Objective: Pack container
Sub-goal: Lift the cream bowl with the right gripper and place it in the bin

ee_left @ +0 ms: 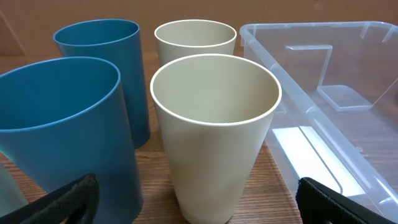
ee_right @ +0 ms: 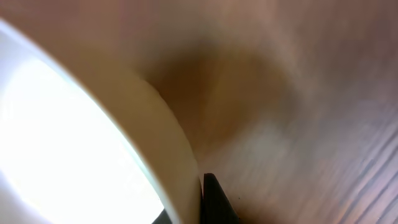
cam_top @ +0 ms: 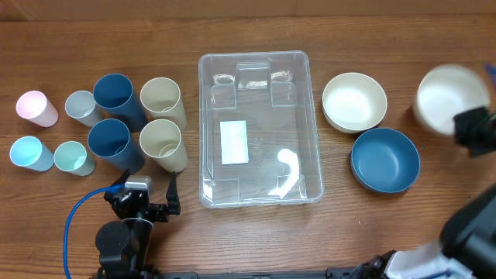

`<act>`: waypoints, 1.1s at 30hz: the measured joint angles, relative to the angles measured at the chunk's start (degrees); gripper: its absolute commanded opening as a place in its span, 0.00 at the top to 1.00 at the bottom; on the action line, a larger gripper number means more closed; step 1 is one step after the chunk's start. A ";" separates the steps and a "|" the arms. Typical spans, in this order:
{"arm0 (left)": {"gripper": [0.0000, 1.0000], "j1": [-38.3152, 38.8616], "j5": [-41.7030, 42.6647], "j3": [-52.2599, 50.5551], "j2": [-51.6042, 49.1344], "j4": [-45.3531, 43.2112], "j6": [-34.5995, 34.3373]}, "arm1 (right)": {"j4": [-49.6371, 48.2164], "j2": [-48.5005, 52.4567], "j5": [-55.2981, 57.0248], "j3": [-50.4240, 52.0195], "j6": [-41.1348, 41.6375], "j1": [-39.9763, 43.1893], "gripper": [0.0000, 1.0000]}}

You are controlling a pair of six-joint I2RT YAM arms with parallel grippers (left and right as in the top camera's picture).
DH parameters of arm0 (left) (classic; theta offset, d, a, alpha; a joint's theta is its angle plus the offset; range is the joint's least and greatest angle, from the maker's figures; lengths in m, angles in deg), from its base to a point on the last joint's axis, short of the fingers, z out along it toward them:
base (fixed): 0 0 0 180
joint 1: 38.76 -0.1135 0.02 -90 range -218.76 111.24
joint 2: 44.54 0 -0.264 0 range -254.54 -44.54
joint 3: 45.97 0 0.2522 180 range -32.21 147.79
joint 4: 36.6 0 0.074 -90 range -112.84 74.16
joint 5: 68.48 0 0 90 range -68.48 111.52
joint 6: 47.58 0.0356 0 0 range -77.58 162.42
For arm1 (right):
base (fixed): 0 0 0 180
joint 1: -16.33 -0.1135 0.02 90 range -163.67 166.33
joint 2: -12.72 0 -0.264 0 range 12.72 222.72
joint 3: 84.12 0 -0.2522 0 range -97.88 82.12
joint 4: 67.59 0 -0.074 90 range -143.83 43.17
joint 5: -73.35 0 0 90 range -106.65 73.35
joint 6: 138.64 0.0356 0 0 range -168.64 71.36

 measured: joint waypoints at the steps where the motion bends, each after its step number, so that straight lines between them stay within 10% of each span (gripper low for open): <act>1: 0.00 0.00 0.02 0.00 0.00 0.00 0.00 | 0.00 -4.17 -1.25 -1.09 -0.04 -1.60 0.96; 8: 0.00 0.00 0.02 -0.02 0.00 0.02 0.00 | 0.26 -23.93 -5.38 -5.01 -4.42 -31.04 0.96; 16: 0.00 0.00 0.02 -0.02 0.00 0.00 0.02 | -3.02 -8.94 6.23 -4.98 -7.43 -59.04 0.96; 27: 0.00 0.00 0.00 -0.02 0.00 0.00 0.02 | -14.75 17.33 11.52 -4.50 -9.18 -59.98 0.96; 33: 0.00 0.00 0.02 -0.02 0.00 0.00 0.00 | -17.62 18.75 11.02 -4.50 -11.21 -60.02 0.62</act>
